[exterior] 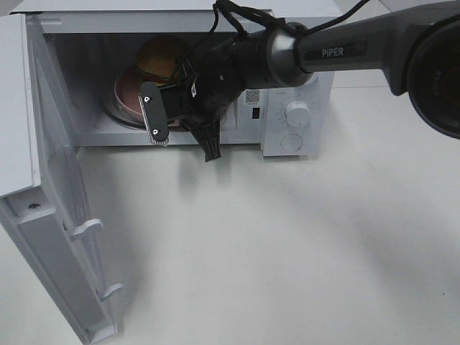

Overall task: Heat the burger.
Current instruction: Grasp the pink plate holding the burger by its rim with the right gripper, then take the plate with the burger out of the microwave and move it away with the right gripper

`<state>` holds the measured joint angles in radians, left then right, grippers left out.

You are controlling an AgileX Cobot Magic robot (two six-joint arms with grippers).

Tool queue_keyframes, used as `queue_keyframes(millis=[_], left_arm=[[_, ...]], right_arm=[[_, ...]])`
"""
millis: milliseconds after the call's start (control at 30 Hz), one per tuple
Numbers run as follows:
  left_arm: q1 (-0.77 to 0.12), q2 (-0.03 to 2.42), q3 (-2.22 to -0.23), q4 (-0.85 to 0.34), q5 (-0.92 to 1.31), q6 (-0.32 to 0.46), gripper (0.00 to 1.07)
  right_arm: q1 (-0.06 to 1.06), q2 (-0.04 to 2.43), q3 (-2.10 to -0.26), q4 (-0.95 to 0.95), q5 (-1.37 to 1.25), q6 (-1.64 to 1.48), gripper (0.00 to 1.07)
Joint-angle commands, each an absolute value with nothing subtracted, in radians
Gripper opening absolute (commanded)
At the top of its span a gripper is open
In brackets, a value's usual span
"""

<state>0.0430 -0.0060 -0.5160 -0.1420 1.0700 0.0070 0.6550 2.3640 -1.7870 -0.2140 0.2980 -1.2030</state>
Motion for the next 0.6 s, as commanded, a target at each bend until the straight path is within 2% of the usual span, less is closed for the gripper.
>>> queue_keyframes(millis=[33,600], left_arm=[[0.045,-0.023,-0.516,-0.142,1.069,0.000,0.98],[0.045,-0.023,-0.516,-0.142,1.069,0.000,0.98]], right_arm=[[0.657,2.360,-1.788,-0.200,0.333,-1.235,0.00],[0.693,2.247,-1.727,-0.201,0.394,-1.267,0.00]])
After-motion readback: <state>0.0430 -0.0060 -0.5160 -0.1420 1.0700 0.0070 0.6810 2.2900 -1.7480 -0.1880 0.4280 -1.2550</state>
